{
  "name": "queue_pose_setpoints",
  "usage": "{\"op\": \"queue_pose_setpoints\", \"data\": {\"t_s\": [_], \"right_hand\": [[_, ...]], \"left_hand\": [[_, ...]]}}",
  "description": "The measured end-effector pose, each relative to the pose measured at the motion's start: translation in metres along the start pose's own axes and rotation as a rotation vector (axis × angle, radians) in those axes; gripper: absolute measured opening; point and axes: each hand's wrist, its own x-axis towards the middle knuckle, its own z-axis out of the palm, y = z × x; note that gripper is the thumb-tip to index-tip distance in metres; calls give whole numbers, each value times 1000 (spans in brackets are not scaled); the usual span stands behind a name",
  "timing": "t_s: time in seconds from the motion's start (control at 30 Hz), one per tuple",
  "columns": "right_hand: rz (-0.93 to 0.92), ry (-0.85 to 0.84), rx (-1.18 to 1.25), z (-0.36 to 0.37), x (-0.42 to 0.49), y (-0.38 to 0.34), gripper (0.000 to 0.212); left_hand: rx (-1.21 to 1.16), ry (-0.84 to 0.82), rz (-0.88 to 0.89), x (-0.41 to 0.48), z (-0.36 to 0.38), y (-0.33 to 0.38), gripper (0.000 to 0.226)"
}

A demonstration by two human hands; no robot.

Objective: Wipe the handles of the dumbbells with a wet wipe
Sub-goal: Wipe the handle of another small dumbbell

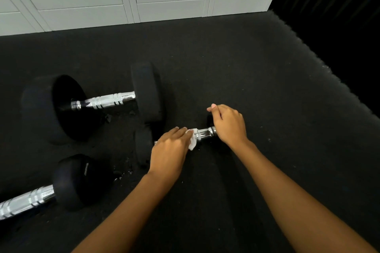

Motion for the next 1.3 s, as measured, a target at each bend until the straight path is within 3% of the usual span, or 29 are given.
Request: {"op": "queue_pose_setpoints", "data": {"t_s": [0.13,0.3,0.4,0.53,0.73,0.87,0.93,1.13,1.3], "right_hand": [[3,-1,-10,1,1,-1,39],[2,12,-14,2,1,-1,39],[-2,18,-8,2,1,-1,38],[-7,31,-4,3,0,0,37],[-1,34,0,3,1,0,36],[2,26,3,2,1,0,36],[-4,27,2,2,0,0,36],[2,27,-8,3,1,0,36],[7,34,6,2,1,0,37]], "left_hand": [[-157,-54,-106,15,-9,9,18],[-240,-77,-198,28,-2,15,25],[-267,-16,-90,20,1,16,14],[-181,21,56,12,0,9,20],[-339,-100,-166,30,-1,7,29],[-198,-92,45,13,4,1,29],[-192,-39,57,7,2,-4,29],[-339,-41,-186,26,3,6,26],[-232,-22,26,11,1,5,27]]}}
